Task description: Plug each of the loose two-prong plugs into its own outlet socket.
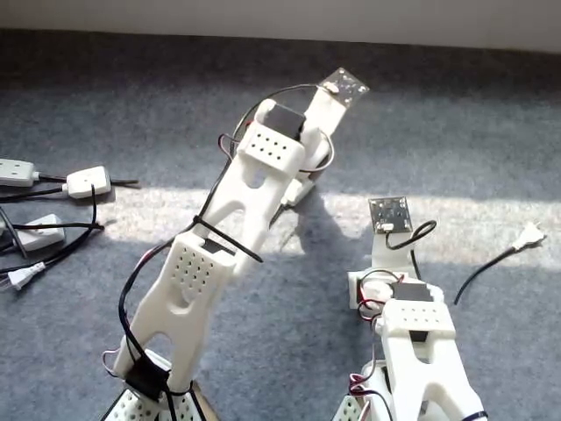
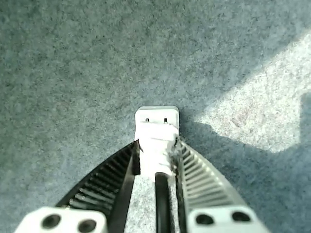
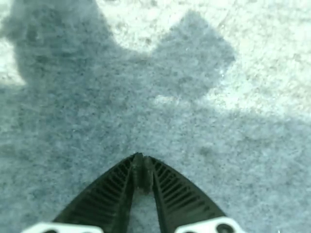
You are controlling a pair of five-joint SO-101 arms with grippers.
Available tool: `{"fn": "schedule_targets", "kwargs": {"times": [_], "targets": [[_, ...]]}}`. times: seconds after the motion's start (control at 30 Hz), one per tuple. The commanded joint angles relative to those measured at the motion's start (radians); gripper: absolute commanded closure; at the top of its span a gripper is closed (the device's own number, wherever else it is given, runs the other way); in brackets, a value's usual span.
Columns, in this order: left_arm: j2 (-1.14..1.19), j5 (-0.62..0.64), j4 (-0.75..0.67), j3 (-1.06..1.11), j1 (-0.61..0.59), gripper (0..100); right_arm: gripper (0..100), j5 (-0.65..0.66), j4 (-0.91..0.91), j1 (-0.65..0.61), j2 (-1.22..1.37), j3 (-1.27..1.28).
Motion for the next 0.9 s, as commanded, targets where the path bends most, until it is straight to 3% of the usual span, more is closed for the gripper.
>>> {"fn": "schedule_targets", "kwargs": {"times": [0.0, 0.7, 0.87], "targets": [[-0.016, 0.008, 0.015, -0.022, -0.004, 99, 99.2, -0.011, -0.016, -0.008, -0.010, -0.004], [0.047, 0.011, -0.003, -0.030, -0.002, 99, 99.2, -0.011, -0.016, -0.008, -0.010, -0.004], [0.047, 0.014, 0.052, -0.030, -0.007, 99, 99.2, -0.011, -0.016, -0.008, -0.010, -0.004]]}}
